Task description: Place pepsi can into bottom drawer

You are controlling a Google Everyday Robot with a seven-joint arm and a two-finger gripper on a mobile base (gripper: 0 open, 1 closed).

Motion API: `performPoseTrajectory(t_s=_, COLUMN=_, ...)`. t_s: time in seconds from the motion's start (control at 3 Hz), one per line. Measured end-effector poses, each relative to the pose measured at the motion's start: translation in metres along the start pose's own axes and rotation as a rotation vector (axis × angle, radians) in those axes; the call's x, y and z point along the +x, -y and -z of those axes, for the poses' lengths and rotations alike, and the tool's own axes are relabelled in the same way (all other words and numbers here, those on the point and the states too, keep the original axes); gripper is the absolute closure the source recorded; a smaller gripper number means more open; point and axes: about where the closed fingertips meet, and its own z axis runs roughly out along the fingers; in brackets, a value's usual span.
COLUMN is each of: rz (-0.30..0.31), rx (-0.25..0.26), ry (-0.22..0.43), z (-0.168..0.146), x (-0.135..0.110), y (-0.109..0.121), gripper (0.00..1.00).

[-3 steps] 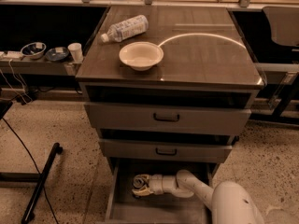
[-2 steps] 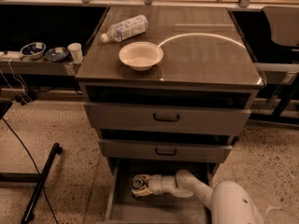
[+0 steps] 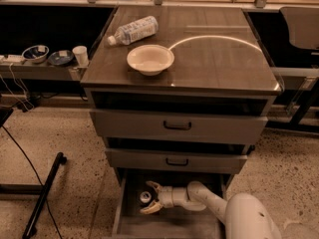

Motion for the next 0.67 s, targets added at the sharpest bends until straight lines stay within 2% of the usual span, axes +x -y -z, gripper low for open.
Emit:
performPoseTrajectory(t_s=0.33, rz=0.031, rx=0.008, ry=-0.025, z=0.012, x=-0.009, y=-0.007, gripper=0.00)
performPoseTrajectory(t_s=0.67, rz=0.089, rx=0.080, ry=-0.077, z=0.057, x=-0.034, y=-0.008, gripper=0.00)
